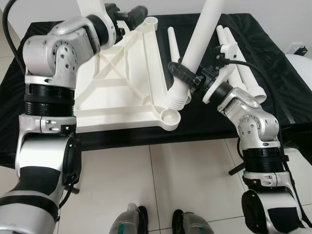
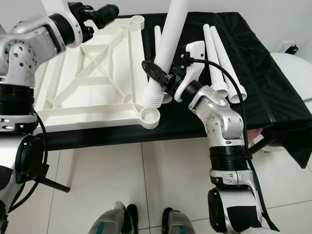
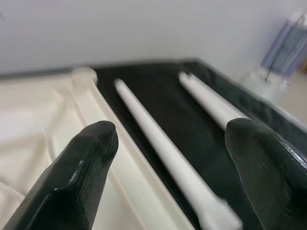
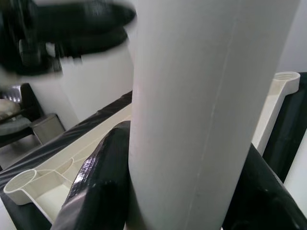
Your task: Building children table
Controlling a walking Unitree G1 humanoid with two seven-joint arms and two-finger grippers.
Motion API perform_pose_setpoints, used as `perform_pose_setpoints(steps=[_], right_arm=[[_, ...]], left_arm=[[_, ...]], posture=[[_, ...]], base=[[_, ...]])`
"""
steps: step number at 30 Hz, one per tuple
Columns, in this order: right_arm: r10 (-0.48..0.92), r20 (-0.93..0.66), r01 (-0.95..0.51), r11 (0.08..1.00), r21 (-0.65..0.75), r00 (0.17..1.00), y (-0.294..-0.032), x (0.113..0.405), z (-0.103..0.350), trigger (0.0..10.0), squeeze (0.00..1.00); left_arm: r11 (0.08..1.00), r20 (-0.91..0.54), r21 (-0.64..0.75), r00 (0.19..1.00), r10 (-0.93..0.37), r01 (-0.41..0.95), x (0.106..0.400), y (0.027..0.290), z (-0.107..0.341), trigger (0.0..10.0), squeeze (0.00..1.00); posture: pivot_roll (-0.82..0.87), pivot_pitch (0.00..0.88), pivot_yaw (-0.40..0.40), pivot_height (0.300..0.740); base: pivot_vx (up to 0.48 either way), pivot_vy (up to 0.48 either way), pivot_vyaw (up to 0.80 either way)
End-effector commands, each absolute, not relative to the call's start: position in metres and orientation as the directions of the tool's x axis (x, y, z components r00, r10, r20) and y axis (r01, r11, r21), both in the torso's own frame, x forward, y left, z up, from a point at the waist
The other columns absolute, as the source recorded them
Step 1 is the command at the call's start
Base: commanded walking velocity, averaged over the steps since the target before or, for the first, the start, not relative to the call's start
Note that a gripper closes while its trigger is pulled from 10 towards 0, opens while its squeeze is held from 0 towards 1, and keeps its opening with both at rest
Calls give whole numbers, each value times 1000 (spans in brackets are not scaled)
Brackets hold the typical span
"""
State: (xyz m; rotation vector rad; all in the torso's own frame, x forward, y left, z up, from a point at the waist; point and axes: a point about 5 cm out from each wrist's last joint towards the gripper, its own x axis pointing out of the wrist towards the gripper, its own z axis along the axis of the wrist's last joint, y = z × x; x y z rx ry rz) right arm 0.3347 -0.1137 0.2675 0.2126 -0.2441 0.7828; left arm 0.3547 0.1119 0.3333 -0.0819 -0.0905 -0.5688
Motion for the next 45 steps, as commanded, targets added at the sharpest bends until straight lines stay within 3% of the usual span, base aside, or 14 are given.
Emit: perform_pose_setpoints(steps=[1, 3, 8, 11, 19, 24, 26, 45], right_arm=[[650, 329, -706, 703, 80, 685, -116, 332, 273, 10000, 0], [616, 336, -671, 738, 68, 712, -118, 332, 272, 10000, 0], [609, 337, -663, 746, 64, 718, -119, 332, 272, 10000, 0], [599, 345, -654, 754, 60, 723, -120, 332, 273, 10000, 0], [579, 354, -626, 780, 24, 735, -124, 331, 275, 10000, 0], [569, 360, -614, 789, 13, 739, -126, 331, 275, 10000, 0], [566, 361, -610, 792, 11, 741, -127, 332, 275, 10000, 0], [580, 350, -620, 785, 4, 736, -123, 332, 270, 10000, 0]], left_arm=[[795, 71, -36, 795, -602, 605, 349, 100, 323, 10000, 0], [716, 9, 29, 716, -698, 697, 335, 83, 296, 10000, 0], [691, -26, 44, 692, -721, 721, 330, 78, 284, 10000, 0], [705, -61, 22, 705, -706, 708, 329, 77, 266, 10000, 0], [803, 16, 22, 803, -596, 596, 331, 101, 259, 10000, 0], [793, 49, 177, 799, -599, 583, 320, 110, 248, 10000, 0], [758, 60, 251, 772, -633, 602, 312, 110, 241, 10000, 0], [539, -112, 423, 632, -766, 728, 287, 108, 186, 10000, 0]], posture=[[-45, 166, 40, 740], [-47, 167, 37, 740], [-51, 167, 36, 740], [-55, 163, 35, 740], [-51, 170, 30, 740], [-47, 179, 32, 740], [-40, 184, 32, 740], [-33, 192, 29, 740]], base=[[0, 0, 0], [0, 0, 0], [0, 0, 0], [0, 0, 0], [0, 0, 0], [0, 0, 0], [0, 0, 0], [0, 0, 0]])
